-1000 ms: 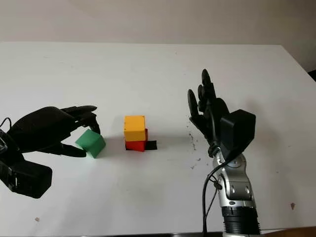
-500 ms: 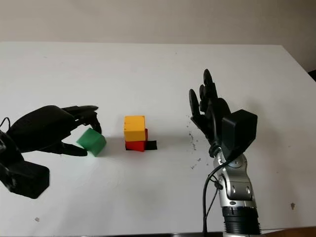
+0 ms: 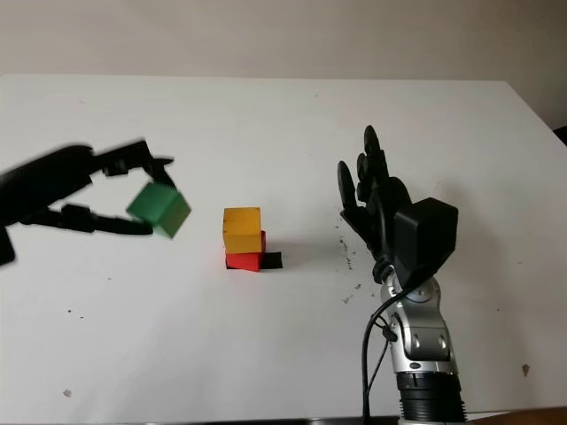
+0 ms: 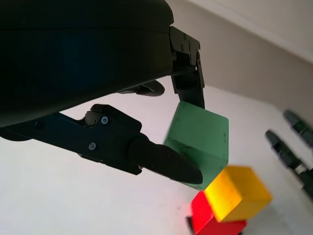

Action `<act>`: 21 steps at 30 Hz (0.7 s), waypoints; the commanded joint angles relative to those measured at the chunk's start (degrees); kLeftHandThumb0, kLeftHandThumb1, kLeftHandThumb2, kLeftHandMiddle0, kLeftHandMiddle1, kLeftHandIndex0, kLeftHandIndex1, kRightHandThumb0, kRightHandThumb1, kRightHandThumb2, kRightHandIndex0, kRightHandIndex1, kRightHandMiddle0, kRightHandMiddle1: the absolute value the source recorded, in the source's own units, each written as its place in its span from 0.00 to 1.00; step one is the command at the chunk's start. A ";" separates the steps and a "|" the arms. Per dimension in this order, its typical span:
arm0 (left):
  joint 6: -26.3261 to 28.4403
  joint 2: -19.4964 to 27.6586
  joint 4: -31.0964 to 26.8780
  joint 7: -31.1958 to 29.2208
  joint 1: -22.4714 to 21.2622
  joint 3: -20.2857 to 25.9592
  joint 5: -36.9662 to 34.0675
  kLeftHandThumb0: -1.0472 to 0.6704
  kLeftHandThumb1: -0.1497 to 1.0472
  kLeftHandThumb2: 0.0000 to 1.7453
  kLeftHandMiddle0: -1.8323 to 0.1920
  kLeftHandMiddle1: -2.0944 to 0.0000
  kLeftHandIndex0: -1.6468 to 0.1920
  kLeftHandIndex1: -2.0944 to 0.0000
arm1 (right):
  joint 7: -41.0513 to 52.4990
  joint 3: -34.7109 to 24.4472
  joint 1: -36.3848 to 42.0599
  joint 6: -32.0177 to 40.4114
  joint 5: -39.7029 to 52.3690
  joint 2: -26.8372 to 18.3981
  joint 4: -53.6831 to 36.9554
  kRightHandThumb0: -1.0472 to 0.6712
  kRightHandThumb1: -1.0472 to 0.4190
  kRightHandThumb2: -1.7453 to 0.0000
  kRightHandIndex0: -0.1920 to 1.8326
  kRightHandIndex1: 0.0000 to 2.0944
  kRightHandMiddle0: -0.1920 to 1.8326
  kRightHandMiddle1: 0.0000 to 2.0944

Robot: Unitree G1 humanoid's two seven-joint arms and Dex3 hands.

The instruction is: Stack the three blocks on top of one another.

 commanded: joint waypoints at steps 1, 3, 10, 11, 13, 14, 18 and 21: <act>1.83 -1.63 0.93 -0.49 -1.59 1.65 -2.44 0.35 0.99 0.03 0.71 0.96 0.73 0.37 | -0.13 0.03 0.45 -0.49 -0.10 0.29 -0.97 0.28 0.00 0.67 0.04 0.03 0.05 0.02; 5.07 -3.01 1.02 -0.60 -2.21 2.45 -4.52 0.34 0.98 0.03 0.71 0.96 0.70 0.41 | -0.17 0.17 0.61 -0.32 -0.33 0.19 -1.12 0.29 0.00 0.67 0.04 0.03 0.05 0.03; 18.97 -5.09 -7.53 3.03 -3.93 2.23 -3.12 0.32 0.95 0.03 0.69 0.97 0.63 0.44 | -0.28 0.14 0.85 0.30 -0.73 0.14 -1.54 0.30 0.00 0.67 0.04 0.03 0.05 0.03; 20.99 -5.25 -9.08 3.31 -4.44 1.83 -2.65 0.32 0.95 0.03 0.68 0.97 0.63 0.44 | -0.30 0.14 0.86 0.41 -0.69 0.19 -1.62 0.30 0.00 0.67 0.04 0.03 0.05 0.03; 25.14 -5.79 -11.68 3.41 -5.36 1.21 -2.28 0.32 0.95 0.03 0.68 0.97 0.63 0.43 | -0.34 0.16 0.87 0.55 -0.65 0.28 -1.75 0.30 0.00 0.67 0.04 0.02 0.05 0.03; 27.29 -6.13 -12.87 3.37 -5.77 0.99 -2.27 0.32 0.94 0.03 0.67 0.97 0.64 0.41 | -0.37 0.17 0.88 0.62 -0.63 0.32 -1.81 0.30 0.00 0.67 0.04 0.02 0.05 0.03; 32.31 -7.22 -16.26 3.40 -7.48 -1.75 0.35 0.33 0.94 0.03 0.67 0.97 0.67 0.36 | -0.61 0.29 0.88 0.42 -0.73 0.73 -1.58 0.30 0.00 0.67 0.04 0.03 0.05 0.03; 32.82 -9.77 -16.01 3.51 -7.95 -3.22 0.92 0.33 0.95 0.03 0.66 0.97 0.71 0.27 | -0.87 0.46 0.83 0.34 -1.14 0.89 -1.41 0.31 0.00 0.67 0.05 0.03 0.05 0.03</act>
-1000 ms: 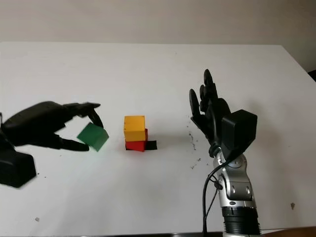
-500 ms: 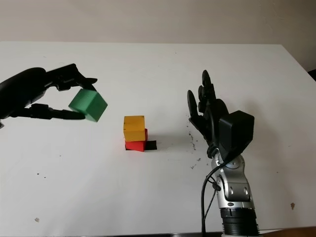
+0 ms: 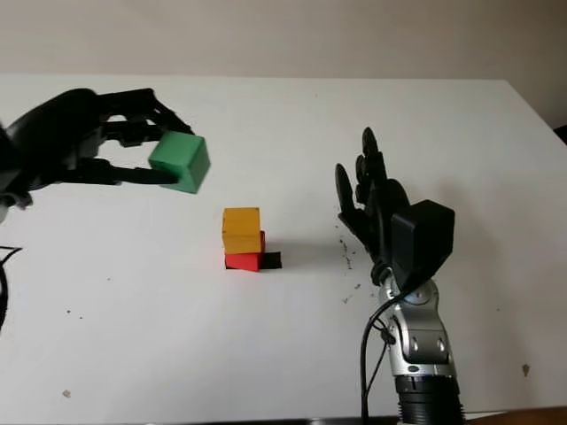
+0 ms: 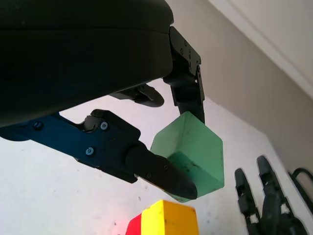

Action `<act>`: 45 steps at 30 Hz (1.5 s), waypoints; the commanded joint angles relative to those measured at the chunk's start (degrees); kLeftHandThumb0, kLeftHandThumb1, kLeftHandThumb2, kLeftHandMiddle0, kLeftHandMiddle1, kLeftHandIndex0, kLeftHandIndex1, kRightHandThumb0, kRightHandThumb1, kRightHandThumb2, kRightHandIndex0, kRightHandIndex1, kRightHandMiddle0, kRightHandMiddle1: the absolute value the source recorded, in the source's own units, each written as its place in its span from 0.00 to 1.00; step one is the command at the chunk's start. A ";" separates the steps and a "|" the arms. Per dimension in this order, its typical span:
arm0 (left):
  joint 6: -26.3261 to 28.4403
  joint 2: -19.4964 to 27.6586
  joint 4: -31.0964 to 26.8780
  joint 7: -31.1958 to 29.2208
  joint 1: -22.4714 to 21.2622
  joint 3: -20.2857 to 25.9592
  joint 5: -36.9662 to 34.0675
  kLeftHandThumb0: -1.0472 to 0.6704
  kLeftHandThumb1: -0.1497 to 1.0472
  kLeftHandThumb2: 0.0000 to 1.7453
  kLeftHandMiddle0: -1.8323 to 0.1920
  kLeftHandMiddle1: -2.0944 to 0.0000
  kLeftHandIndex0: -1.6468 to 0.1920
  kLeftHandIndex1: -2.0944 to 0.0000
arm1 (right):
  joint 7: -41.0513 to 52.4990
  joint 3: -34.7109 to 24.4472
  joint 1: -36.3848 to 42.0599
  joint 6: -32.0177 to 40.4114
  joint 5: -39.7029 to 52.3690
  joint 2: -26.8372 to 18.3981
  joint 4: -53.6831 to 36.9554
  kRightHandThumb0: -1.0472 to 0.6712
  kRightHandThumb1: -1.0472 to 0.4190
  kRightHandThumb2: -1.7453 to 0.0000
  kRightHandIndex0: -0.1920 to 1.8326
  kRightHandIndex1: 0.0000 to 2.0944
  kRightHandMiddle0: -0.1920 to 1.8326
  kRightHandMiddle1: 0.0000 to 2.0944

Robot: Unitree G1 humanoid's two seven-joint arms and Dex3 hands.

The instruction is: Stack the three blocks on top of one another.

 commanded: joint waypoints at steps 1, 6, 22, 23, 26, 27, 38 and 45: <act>1.07 -1.32 -0.95 -0.02 -1.76 -0.76 0.05 0.34 0.95 0.03 0.66 0.97 0.71 0.26 | -0.09 0.33 0.24 -0.09 -0.20 0.19 -0.76 0.31 0.00 0.67 0.05 0.03 0.05 0.03; 2.67 -2.53 -2.59 0.11 -1.80 -1.47 1.16 0.33 0.95 0.03 0.66 0.97 0.71 0.23 | -0.15 0.25 0.40 -0.21 0.03 0.72 -0.77 0.31 0.00 0.67 0.04 0.03 0.05 0.03; 7.91 -6.53 -10.88 3.82 4.89 -0.80 2.45 0.35 0.99 0.03 0.71 0.98 0.76 0.18 | -0.56 0.19 0.57 -0.73 -0.88 1.17 -0.84 0.31 0.00 0.67 0.05 0.03 0.06 0.03; 8.28 -6.79 -11.16 3.93 5.06 -0.69 2.28 0.36 0.99 0.03 0.71 0.98 0.76 0.18 | -0.62 0.21 0.54 -0.76 -0.97 1.17 -0.80 0.31 0.00 0.67 0.05 0.03 0.06 0.03; 9.34 -7.21 -11.88 4.01 5.34 -0.62 2.03 0.36 0.99 0.03 0.71 0.98 0.76 0.18 | -0.77 0.18 0.24 -1.35 -1.08 1.29 -0.21 0.30 0.00 0.68 0.06 0.03 0.06 0.03; 9.74 -7.23 -12.06 3.95 5.39 -0.67 1.92 0.36 0.99 0.03 0.71 0.98 0.76 0.18 | -0.87 0.19 0.17 -1.55 -1.15 1.34 -0.02 0.30 0.00 0.68 0.06 0.03 0.07 0.03; 11.60 -8.76 -9.90 4.31 5.07 -1.04 1.38 0.34 0.99 0.03 0.70 0.97 0.76 0.19 | -0.25 0.14 0.45 -0.78 -0.64 1.07 -0.66 0.31 0.00 0.67 0.05 0.02 0.06 0.02; 12.01 -8.99 -9.38 4.51 5.11 -1.27 1.64 0.34 0.98 0.03 0.70 0.97 0.74 0.22 | -0.37 0.02 0.37 -1.11 -0.99 1.13 -0.30 0.30 0.00 0.68 0.05 0.03 0.06 0.03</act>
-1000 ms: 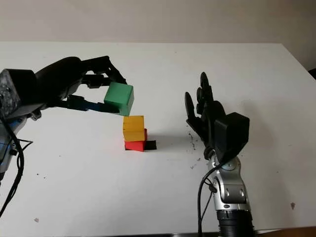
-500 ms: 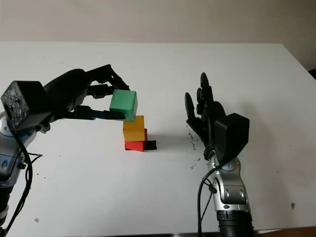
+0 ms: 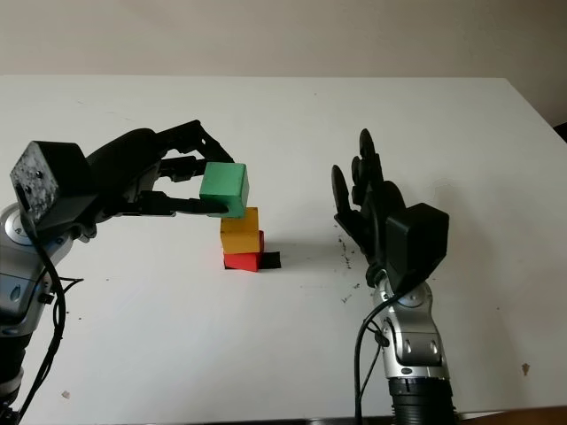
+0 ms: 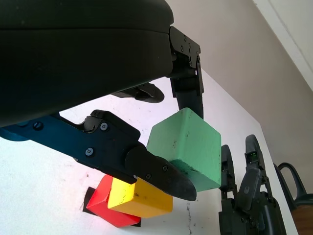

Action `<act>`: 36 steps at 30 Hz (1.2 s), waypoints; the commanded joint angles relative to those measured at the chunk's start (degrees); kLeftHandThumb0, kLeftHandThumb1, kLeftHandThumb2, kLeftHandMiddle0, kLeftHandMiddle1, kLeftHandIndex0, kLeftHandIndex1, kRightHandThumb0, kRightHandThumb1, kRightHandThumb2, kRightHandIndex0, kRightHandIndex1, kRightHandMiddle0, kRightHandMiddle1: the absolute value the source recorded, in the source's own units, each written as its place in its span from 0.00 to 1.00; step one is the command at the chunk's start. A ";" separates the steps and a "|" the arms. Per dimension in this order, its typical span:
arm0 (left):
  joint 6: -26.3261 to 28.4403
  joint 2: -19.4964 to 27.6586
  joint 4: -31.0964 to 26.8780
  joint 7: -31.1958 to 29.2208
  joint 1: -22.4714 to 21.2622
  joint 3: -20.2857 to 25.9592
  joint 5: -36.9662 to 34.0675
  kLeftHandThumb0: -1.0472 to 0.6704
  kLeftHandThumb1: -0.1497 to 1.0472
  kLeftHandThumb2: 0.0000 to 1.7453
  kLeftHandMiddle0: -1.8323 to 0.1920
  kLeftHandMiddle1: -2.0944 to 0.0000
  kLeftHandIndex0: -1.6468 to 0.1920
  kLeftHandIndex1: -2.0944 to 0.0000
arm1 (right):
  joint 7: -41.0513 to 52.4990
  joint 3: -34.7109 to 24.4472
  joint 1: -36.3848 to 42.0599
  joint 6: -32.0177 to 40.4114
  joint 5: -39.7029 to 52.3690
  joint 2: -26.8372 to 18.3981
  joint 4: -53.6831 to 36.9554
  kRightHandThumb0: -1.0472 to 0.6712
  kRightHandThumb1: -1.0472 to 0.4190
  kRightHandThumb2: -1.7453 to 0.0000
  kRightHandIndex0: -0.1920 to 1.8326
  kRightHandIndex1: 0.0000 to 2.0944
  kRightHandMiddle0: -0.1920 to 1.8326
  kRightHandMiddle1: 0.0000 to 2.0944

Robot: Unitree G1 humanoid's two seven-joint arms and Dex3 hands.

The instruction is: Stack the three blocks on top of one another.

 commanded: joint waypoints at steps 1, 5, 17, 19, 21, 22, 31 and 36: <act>0.05 -0.42 0.03 0.33 -0.34 0.02 0.04 0.34 0.99 0.03 0.70 0.97 0.74 0.22 | 0.00 0.06 -0.01 -0.34 -0.05 -0.25 -0.28 0.31 0.00 0.68 0.05 0.03 0.06 0.03; 0.83 -0.40 -0.02 0.44 -0.29 -0.33 0.52 0.33 0.98 0.03 0.70 0.97 0.74 0.23 | -0.14 -0.03 0.02 -0.03 0.13 -0.02 -0.37 0.31 0.00 0.68 0.05 0.03 0.06 0.03; -2.35 -0.72 1.52 -0.29 0.05 -1.20 0.67 0.34 0.99 0.03 0.69 0.97 0.74 0.25 | -0.13 0.07 0.44 -0.19 -0.04 -0.09 -0.80 0.30 0.00 0.68 0.06 0.03 0.06 0.03; -1.51 -0.83 1.06 -0.48 0.16 -1.17 0.25 0.34 0.99 0.03 0.69 0.97 0.75 0.26 | -0.20 0.14 0.57 -0.18 -0.17 -0.09 -1.05 0.30 0.00 0.68 0.05 0.03 0.06 0.03; -0.39 -1.01 0.41 -0.52 0.28 -1.27 0.00 0.34 0.99 0.03 0.70 0.97 0.75 0.26 | -0.37 0.12 0.62 -0.06 -0.27 -0.09 -1.17 0.30 0.00 0.68 0.06 0.03 0.06 0.03; 0.11 -1.05 0.09 -0.57 0.30 -1.39 -0.04 0.34 0.98 0.03 0.70 0.97 0.74 0.26 | -0.50 0.10 0.63 0.02 -0.34 -0.09 -1.19 0.30 0.00 0.68 0.06 0.03 0.06 0.03; 3.69 -1.08 -2.11 -0.91 0.52 -2.17 -0.23 0.35 0.98 0.03 0.71 0.98 0.76 0.24 | -0.60 0.06 0.96 0.38 -0.21 -0.12 -1.73 0.30 0.00 0.68 0.06 0.03 0.06 0.03; 5.32 -0.99 -2.60 -0.95 0.41 -2.54 -0.23 0.34 0.99 0.03 0.72 0.98 0.76 0.22 | -0.52 0.11 1.16 0.74 -0.02 -0.08 -2.20 0.31 0.00 0.67 0.05 0.02 0.06 0.02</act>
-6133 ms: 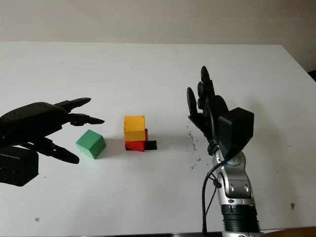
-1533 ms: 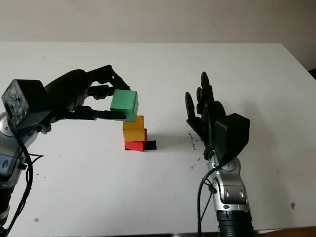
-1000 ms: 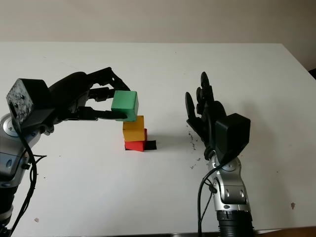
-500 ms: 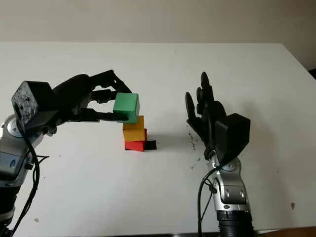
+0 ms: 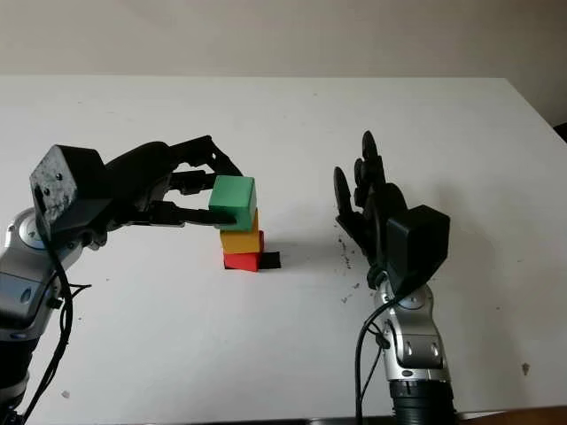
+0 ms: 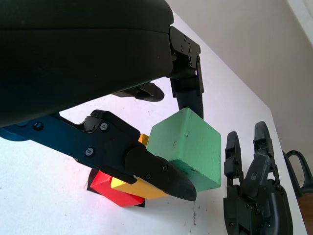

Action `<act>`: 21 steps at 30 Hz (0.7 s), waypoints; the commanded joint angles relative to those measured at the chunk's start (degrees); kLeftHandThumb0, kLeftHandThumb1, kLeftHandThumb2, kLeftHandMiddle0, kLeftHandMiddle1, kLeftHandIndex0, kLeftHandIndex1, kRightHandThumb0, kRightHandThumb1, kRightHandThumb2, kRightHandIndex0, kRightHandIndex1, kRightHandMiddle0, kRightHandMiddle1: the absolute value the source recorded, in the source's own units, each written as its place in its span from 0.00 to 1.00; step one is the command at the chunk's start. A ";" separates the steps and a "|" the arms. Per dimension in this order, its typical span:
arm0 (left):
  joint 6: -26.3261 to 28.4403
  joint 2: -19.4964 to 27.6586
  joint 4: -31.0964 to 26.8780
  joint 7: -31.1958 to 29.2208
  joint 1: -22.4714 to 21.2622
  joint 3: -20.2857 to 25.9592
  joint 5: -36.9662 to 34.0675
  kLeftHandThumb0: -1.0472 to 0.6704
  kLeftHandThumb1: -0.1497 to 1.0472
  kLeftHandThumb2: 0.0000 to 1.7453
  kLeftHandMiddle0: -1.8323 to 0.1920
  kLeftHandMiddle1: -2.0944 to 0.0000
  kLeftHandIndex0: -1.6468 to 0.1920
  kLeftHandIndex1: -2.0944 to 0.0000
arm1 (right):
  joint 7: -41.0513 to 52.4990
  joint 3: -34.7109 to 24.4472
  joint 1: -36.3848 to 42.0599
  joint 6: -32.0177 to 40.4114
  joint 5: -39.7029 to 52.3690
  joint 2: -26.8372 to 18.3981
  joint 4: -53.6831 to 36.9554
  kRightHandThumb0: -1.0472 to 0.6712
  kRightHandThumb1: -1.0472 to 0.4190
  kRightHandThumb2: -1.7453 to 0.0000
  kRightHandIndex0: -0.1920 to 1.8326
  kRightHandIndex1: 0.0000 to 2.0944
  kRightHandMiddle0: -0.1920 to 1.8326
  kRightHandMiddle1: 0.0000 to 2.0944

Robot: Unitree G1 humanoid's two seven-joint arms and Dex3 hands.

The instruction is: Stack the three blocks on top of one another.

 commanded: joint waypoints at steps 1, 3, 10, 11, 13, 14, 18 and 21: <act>0.46 -0.28 -1.31 0.08 0.02 -0.28 -0.02 0.34 0.99 0.03 0.72 0.98 0.76 0.22 | -0.10 0.11 0.46 0.32 0.00 -0.09 -1.69 0.31 0.00 0.67 0.05 0.02 0.06 0.02; 0.43 -0.40 -1.40 0.38 0.11 -0.35 0.22 0.34 0.98 0.03 0.72 0.98 0.75 0.22 | -0.20 0.04 0.47 0.39 0.05 -0.01 -1.71 0.31 0.00 0.67 0.05 0.03 0.06 0.03; -1.00 -0.85 -0.99 1.54 0.66 -0.53 1.19 0.34 0.97 0.03 0.73 0.98 0.75 0.27 | -0.55 0.15 0.39 0.18 -0.24 -0.02 -1.75 0.30 0.00 0.68 0.06 0.03 0.07 0.03; -0.98 -0.95 -0.98 1.73 0.68 -0.55 1.25 0.34 0.97 0.03 0.74 0.98 0.75 0.29 | -0.45 0.10 0.41 0.20 -0.06 -0.01 -1.75 0.30 0.00 0.68 0.06 0.03 0.07 0.03; -1.47 -1.00 -0.82 1.96 0.77 -0.69 1.55 0.33 0.97 0.03 0.75 0.98 0.78 0.36 | -0.44 0.11 0.36 0.09 -0.05 -0.02 -1.57 0.30 0.00 0.68 0.06 0.03 0.06 0.03; -1.94 -0.97 -0.68 1.91 0.83 -0.72 1.67 0.32 0.97 0.03 0.77 0.99 0.81 0.45 | -0.60 0.14 0.34 0.27 -0.19 -0.01 -1.58 0.30 0.00 0.68 0.06 0.03 0.06 0.03; -3.74 -0.91 -0.64 2.09 1.25 -0.91 2.70 0.31 0.97 0.03 0.83 0.98 0.82 0.69 | -0.67 0.22 0.35 -0.20 -0.39 -0.08 -1.35 0.30 0.00 0.68 0.06 0.03 0.07 0.03; -4.42 -0.90 -0.44 1.85 1.39 -0.91 3.01 0.31 0.97 0.03 0.85 0.98 0.84 0.75 | -0.74 0.24 0.33 -0.08 -0.48 -0.06 -1.38 0.31 0.00 0.68 0.06 0.03 0.07 0.03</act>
